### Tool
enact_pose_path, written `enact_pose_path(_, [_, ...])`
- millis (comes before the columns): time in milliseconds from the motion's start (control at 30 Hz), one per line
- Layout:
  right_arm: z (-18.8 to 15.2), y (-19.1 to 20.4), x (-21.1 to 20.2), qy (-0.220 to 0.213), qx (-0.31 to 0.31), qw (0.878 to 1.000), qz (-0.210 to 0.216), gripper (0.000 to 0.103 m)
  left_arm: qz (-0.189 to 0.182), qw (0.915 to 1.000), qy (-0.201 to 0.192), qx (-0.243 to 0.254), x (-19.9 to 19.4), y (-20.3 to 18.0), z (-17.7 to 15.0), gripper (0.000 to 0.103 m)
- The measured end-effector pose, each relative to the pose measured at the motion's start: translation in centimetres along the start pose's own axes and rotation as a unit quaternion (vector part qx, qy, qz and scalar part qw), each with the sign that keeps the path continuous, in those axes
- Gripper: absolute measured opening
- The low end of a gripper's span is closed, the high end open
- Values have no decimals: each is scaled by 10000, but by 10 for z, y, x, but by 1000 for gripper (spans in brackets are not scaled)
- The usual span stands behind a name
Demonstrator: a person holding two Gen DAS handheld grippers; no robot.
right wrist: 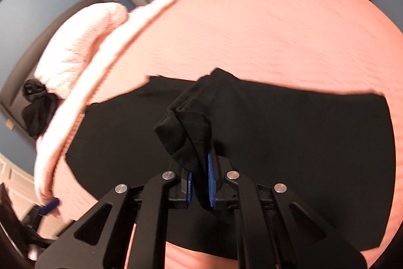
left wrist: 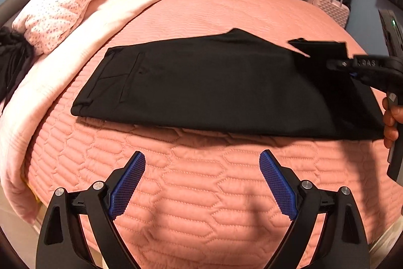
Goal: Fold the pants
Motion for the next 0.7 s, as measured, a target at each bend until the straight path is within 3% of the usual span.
enact_pose_path(133, [-26, 20, 60, 805, -251, 9964, -71, 11, -9, 10000, 9, -68, 1, 4, 3, 91])
enact_pose_path(333, [-25, 43, 53, 493, -524, 9969, -324, 19, 51, 9998, 3, -173, 4, 23, 6, 91])
enact_pose_path(433, [-31, 54, 62, 836, -860, 9917, -463, 26, 67, 9994, 63, -338, 10, 29, 9, 91])
enact_pose_path(533, [-29, 68, 59, 713, -1246, 9870, -726, 30, -57, 9988, -4, -495, 8, 31, 13, 91])
enact_pose_path(600, [-35, 78, 57, 729, -1516, 9821, -844, 71, -42, 9990, -39, -441, 6, 30, 14, 91])
enact_pose_path(700, [-45, 105, 28, 338, -2134, 9735, -752, 72, -15, 9995, -39, -327, 5, 30, 14, 91])
Point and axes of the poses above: each gripper's, at about its wrist camera, not at the fingertips, and x roughly the way its jaws point, y to its left, z to its top, the point moved 2 cm from there along x, roughly the way its jaws point, and after that the axes turned 2 degrees about -x, right-handed, at the moved point
